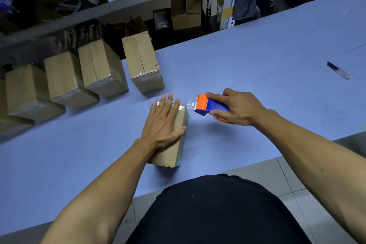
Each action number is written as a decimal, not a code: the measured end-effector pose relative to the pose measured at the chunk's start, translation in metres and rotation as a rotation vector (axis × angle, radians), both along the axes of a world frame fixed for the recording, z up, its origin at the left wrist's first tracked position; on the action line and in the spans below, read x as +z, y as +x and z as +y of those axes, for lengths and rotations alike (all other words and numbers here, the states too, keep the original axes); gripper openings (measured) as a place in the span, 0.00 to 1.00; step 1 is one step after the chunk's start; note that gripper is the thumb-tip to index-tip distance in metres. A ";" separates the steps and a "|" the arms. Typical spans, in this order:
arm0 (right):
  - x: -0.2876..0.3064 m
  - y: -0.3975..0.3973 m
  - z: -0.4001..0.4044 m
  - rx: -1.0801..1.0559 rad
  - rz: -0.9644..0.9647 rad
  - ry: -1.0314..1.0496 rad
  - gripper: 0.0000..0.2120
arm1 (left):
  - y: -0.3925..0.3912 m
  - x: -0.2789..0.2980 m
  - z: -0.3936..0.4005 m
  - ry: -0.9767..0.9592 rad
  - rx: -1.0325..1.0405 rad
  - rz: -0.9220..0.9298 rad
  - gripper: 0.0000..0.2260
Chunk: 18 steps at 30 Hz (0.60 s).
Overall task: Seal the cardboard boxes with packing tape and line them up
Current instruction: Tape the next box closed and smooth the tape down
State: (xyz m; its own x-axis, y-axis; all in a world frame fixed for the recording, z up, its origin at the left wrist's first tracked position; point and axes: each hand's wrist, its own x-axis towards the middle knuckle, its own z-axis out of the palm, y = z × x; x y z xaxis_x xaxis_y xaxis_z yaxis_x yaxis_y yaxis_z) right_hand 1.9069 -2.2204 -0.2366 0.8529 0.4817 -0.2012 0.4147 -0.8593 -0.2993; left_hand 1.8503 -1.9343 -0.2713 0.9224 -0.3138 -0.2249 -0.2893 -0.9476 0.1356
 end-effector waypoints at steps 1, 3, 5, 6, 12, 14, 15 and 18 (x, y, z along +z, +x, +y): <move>-0.001 -0.001 -0.001 0.012 -0.007 -0.018 0.30 | 0.000 0.000 0.000 0.008 0.004 0.002 0.40; 0.001 0.000 0.005 0.041 -0.034 -0.073 0.29 | 0.000 0.000 -0.003 0.021 0.012 -0.004 0.41; 0.007 0.002 0.022 0.077 -0.059 -0.152 0.29 | -0.001 0.001 -0.004 0.032 0.014 0.002 0.41; 0.010 0.003 0.034 0.097 -0.075 -0.193 0.29 | -0.002 0.001 -0.005 0.035 0.021 0.007 0.41; 0.031 0.005 0.085 0.089 -0.153 -0.328 0.19 | -0.007 -0.003 -0.012 0.030 0.134 0.044 0.42; 0.031 0.003 0.093 0.022 -0.175 -0.339 0.15 | -0.007 -0.004 -0.015 0.014 0.161 0.039 0.41; 0.031 0.001 0.097 -0.002 -0.177 -0.343 0.13 | -0.007 -0.004 -0.017 0.011 0.171 0.037 0.41; 0.020 -0.003 0.109 -0.041 -0.122 -0.361 0.11 | -0.010 -0.005 -0.023 0.012 0.174 0.013 0.41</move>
State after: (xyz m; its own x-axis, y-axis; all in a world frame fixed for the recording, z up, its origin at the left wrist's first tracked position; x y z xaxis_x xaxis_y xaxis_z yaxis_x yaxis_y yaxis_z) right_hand 1.9035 -2.1115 -0.2162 0.8983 0.3630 -0.2478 0.3913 -0.9172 0.0749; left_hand 1.8403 -1.9574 -0.2765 0.9595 -0.1472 -0.2403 -0.1192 -0.9847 0.1272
